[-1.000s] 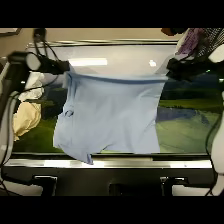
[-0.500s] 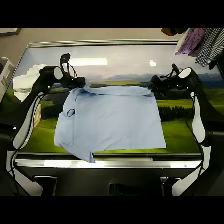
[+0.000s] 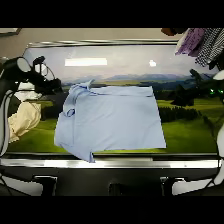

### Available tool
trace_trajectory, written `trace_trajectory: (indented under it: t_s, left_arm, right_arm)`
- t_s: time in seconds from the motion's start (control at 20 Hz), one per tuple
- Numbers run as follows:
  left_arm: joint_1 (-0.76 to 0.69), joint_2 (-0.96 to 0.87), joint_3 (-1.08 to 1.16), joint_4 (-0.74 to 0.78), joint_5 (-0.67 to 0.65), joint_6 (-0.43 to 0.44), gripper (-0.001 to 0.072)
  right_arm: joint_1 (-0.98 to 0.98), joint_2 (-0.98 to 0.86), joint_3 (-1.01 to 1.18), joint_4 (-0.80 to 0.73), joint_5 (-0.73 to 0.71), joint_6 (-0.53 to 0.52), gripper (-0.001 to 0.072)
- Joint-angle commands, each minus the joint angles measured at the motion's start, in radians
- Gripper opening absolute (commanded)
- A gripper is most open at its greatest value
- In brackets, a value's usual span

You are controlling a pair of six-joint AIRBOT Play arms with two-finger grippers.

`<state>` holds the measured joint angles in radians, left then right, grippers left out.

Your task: Fold the clothes and pants, and hang the long-sleeved shirts on hangers.

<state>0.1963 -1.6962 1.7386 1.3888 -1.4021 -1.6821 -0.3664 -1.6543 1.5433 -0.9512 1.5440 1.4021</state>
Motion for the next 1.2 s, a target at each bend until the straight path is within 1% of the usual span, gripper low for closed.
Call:
trace_trajectory:
  t_s: [0.0,0.15,0.25,0.35,0.5,0.65,0.8,1.15]
  left_arm:
    - [0.081,0.166,-0.211,0.006,-0.077,0.026,0.0453]
    - [0.124,0.325,-0.415,0.018,-0.055,0.026,0.0453]
    - [0.143,0.393,-0.502,0.018,-0.037,0.026,0.0453]
    - [0.147,0.416,-0.537,0.019,-0.039,0.026,0.0453]
    - [0.143,0.414,-0.539,0.017,-0.042,0.025,0.0453]
    - [0.143,0.409,-0.539,0.017,-0.037,0.025,0.0453]
    - [0.143,0.397,-0.541,0.017,-0.03,-0.001,0.0453]
    - [0.146,0.393,-0.543,0.006,0.0,-0.002,0.0476]
  right_arm:
    - [-0.136,0.182,-0.296,-0.006,0.029,-0.119,0.0414]
    - [-0.219,0.298,-0.549,-0.059,-0.035,-0.129,0.0414]
    - [-0.23,0.317,-0.657,-0.099,-0.07,-0.139,0.0414]
    - [-0.23,0.317,-0.726,-0.111,-0.101,-0.177,0.0414]
    - [-0.23,0.317,-0.791,-0.13,-0.147,-0.214,0.0414]
    - [-0.23,0.317,-0.849,-0.127,-0.193,-0.226,0.0415]
    - [-0.228,0.317,-0.893,-0.052,-0.241,-0.23,0.0416]
    - [-0.162,0.317,-0.951,-0.028,-0.259,-0.231,0.0415]
